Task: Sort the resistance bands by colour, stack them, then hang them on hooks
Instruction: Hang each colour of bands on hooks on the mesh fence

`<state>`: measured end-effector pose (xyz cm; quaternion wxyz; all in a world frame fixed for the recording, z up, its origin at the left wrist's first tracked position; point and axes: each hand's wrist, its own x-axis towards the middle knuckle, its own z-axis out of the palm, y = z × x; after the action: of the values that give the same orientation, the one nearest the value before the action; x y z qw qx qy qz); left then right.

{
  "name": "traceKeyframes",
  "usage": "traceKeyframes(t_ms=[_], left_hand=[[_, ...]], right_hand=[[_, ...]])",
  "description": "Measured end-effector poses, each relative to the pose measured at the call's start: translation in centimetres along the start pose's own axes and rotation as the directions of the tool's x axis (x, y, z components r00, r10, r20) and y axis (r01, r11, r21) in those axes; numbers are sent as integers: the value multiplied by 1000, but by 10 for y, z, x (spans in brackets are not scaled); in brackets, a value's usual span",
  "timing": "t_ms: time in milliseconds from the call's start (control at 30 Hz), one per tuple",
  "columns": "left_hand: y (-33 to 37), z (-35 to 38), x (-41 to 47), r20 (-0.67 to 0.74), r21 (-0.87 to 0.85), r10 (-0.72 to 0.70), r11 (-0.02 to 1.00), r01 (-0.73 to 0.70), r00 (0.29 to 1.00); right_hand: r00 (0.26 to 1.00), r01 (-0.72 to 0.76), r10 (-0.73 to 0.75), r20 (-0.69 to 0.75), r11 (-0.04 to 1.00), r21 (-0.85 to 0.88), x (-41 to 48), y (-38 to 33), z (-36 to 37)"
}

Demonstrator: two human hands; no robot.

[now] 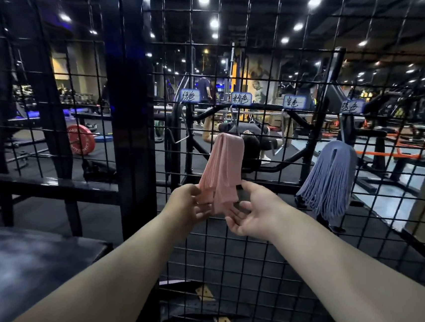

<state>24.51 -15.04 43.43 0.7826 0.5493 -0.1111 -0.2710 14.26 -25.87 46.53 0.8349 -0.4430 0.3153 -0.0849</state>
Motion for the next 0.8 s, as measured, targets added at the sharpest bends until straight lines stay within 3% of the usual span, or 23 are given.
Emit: traceKeyframes(t_ms=[100, 367, 567, 800], left_hand=[[-2, 0, 0, -39, 1, -30, 1000, 31, 999], [-8, 5, -4, -29, 125, -21, 992, 24, 999], [-11, 1, 4, -44, 243, 72, 968, -59, 996], [-7, 3, 2, -44, 211, 118, 972, -106, 992]], right_hand=[[983, 88, -103, -152, 991, -103, 3, -3, 1], [998, -60, 60, 15, 997, -42, 2, -15, 7], [998, -63, 62, -19, 998, -21, 7, -15, 9], [997, -57, 59, -40, 997, 53, 11, -5, 3]])
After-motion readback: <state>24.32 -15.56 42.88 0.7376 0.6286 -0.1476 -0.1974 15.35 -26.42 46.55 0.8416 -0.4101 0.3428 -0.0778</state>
